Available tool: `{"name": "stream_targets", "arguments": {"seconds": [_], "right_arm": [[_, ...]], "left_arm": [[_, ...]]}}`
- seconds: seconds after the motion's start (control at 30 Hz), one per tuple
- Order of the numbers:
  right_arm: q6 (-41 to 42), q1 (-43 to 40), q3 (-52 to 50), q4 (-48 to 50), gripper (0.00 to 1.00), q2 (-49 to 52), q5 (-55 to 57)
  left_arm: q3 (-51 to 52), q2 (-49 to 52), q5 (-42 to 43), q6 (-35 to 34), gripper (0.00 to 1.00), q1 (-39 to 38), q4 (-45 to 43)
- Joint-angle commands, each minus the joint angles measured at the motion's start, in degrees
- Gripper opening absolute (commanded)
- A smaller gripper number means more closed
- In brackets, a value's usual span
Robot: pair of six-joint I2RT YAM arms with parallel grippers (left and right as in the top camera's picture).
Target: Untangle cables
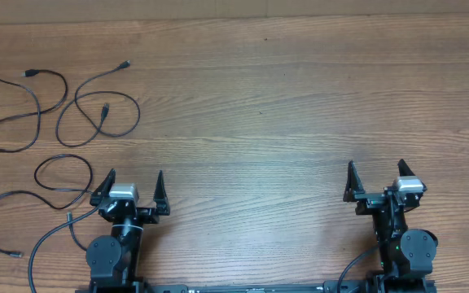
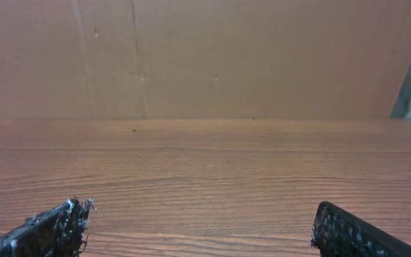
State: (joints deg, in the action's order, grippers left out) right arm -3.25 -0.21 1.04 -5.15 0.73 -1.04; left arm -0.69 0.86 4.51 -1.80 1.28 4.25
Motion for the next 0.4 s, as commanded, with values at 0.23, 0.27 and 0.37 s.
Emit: {"name": "stream_targets", "arguments": {"seconds": [0.23,0.27,0.37], "right_arm": [[-0.2,0.5,-0.6,0.3,1.00,-0.6,0.5],[-0.2,0.5,-0.6,0.3,1.00,-0.6,0.5],[-0.2,0.5,-0.6,0.3,1.00,-0.6,0.5]], "left_arm": [[0.4,-0.6,0.0,-1.2,1.00,0.6,-0.1],[0.4,-0.6,0.0,-1.2,0.99,0.6,-0.1],[0.4,-0.6,0.0,-1.2,1.00,0.6,-0.1]]}}
